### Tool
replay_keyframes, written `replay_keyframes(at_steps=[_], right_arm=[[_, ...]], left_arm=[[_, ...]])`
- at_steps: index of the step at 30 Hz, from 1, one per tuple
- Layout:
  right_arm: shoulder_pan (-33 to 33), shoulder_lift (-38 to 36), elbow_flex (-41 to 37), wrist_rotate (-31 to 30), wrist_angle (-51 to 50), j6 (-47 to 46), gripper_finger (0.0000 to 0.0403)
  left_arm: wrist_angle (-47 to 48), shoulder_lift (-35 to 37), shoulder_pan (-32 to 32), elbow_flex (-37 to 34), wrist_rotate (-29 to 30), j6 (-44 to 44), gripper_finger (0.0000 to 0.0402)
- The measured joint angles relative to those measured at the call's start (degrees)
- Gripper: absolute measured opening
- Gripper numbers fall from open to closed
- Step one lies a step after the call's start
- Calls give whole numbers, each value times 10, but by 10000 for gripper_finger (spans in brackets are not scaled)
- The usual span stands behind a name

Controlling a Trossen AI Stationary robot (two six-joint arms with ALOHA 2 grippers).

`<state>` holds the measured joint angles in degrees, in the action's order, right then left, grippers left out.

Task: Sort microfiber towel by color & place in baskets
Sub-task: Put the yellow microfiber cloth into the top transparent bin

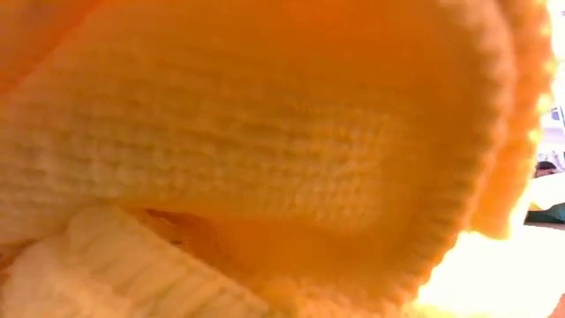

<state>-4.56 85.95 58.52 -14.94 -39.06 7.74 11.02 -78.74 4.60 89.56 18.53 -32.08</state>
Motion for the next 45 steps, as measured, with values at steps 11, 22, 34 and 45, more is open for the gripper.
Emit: replay_keyframes(at_steps=[11, 22, 34, 45], right_arm=[[0, -112, 0, -25, 45, -13, 270], [0, -276, 0, -157, 63, -21, 270], [0, -351, 0, -158, 118, -1, 270], [0, -321, 0, -136, 162, 37, 264]], left_arm=[[-44, -2, 30, 0, -83, 9, 2], [-36, -57, 58, 0, -174, 48, 2], [-135, -149, 59, 0, -290, 77, 2], [-188, -220, 59, -1, -333, 78, 2]])
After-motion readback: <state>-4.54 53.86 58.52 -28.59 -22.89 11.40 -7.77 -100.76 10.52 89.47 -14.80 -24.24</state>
